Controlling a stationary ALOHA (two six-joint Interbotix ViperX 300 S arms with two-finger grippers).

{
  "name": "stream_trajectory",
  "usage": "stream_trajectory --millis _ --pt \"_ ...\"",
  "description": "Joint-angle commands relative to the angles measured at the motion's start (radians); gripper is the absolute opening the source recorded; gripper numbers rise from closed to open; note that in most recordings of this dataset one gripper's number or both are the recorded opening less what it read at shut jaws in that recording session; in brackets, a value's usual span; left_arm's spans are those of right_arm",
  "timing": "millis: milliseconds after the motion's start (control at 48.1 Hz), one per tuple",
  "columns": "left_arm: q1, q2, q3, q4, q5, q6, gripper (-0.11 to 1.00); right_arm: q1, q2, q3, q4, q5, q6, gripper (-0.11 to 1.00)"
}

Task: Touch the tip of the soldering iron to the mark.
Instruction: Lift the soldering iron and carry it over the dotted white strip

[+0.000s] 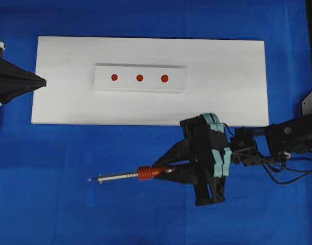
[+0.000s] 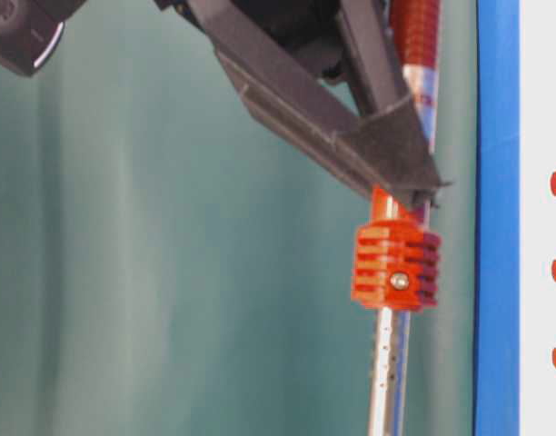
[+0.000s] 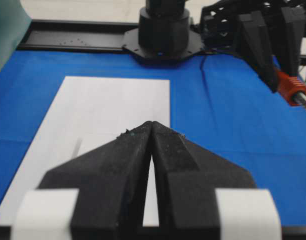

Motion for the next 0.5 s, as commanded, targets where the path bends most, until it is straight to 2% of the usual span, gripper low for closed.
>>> stream_trajectory --millis 0,291,478 --pt "0.002 0.005 -0.009 0.000 -0.006 0.000 0.00 -0.046 -0.029 -0.017 -0.021 0.026 -0.021 0.06" --pt "0.002 0.006 -0.009 0.000 -0.006 -0.002 0.00 -0.245 -0.067 -0.017 -0.051 0.156 -0.170 0.06" --pt "0.002 0.006 -0.009 0.002 -0.006 -0.002 0.00 -0.370 -0.075 -0.029 -0.051 0.224 -0.267 0.06"
